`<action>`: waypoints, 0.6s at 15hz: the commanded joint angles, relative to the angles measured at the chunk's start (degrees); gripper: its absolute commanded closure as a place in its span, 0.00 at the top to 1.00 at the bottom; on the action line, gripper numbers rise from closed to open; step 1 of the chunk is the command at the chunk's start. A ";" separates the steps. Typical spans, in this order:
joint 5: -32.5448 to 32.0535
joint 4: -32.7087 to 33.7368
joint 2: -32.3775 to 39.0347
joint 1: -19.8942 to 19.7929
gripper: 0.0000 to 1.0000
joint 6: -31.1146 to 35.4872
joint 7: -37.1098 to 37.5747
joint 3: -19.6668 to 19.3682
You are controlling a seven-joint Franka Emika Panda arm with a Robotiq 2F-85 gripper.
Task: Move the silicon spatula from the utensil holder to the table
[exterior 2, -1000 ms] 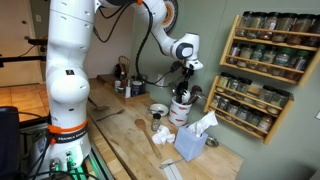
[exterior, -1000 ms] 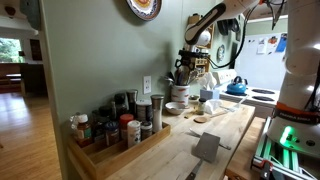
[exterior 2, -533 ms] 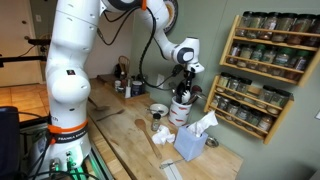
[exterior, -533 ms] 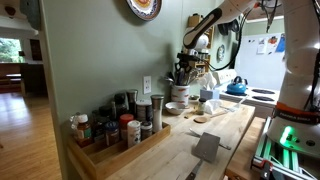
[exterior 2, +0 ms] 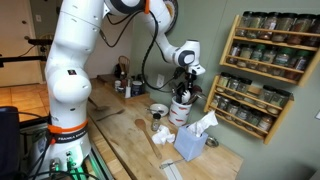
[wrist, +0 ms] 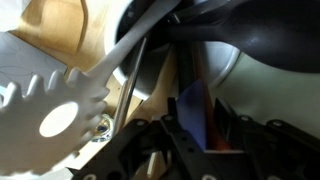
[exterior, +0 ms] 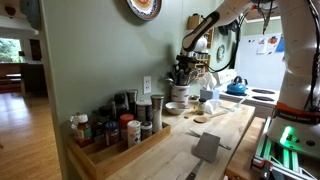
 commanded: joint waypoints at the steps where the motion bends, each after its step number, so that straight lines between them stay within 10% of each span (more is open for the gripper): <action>1: -1.88 0.70 1.27 1.36 0.29 0.68 2.01 -1.64; 5: -1.99 0.82 1.24 1.71 0.00 1.05 2.47 -1.91; 9: -2.56 0.27 0.36 2.24 0.03 0.78 2.89 -2.19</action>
